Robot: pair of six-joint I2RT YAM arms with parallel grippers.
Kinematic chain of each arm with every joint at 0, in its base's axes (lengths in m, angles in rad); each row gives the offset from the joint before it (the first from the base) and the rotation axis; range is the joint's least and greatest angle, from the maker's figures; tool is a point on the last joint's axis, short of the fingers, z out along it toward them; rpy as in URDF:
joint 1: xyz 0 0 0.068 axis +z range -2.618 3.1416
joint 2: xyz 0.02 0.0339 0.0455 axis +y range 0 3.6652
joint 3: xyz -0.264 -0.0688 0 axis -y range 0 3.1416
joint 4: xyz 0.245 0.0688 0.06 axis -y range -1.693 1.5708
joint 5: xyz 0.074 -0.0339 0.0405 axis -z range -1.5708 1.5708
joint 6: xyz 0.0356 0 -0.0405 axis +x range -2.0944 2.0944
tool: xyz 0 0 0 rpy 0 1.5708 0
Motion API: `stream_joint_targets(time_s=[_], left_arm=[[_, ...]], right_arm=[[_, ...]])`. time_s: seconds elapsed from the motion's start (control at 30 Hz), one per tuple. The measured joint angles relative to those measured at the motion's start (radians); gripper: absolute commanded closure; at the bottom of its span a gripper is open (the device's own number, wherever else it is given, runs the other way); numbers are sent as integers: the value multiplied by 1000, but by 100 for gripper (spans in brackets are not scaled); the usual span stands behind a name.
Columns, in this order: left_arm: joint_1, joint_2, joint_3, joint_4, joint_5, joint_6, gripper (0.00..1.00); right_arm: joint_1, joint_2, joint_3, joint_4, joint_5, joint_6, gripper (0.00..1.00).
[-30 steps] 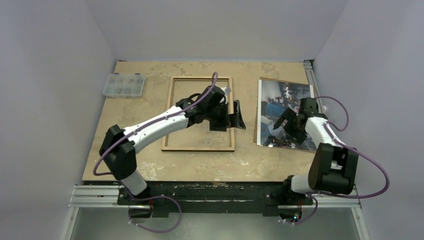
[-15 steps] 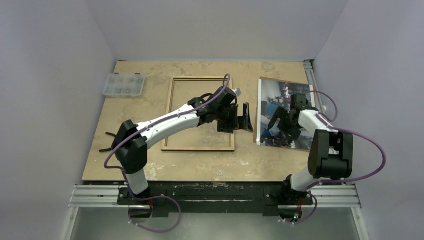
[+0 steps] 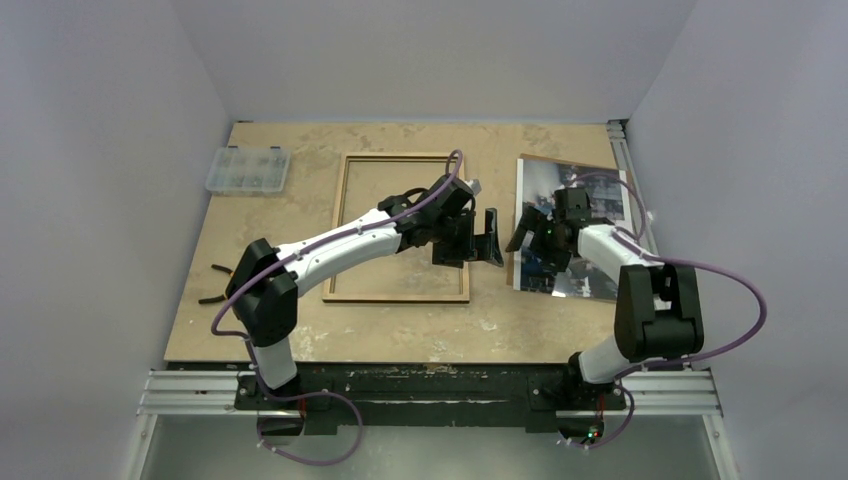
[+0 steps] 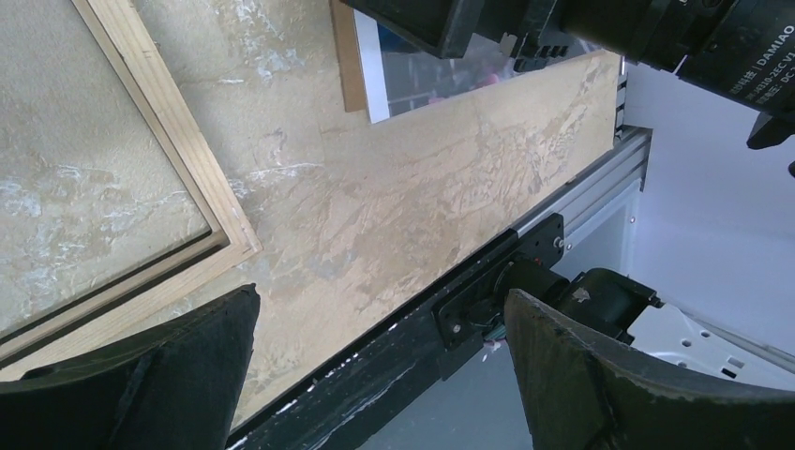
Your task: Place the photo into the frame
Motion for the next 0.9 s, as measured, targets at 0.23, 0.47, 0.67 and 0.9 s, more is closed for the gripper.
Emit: stream_joint_targets(time_s=[0.23, 0.47, 0.67, 0.9], left_arm=[[0, 0, 0, -3, -10, 6, 0], [0, 0, 0, -5, -20, 7, 0], [0, 0, 0, -3, -18, 7, 0], [0, 0, 0, -3, -18, 8, 0]], right_arm=[[81, 48, -11, 144, -175, 78, 5], [90, 36, -11, 168, -218, 99, 4], [108, -34, -8, 42, -153, 99, 2], [84, -169, 73, -193, 57, 92, 1]])
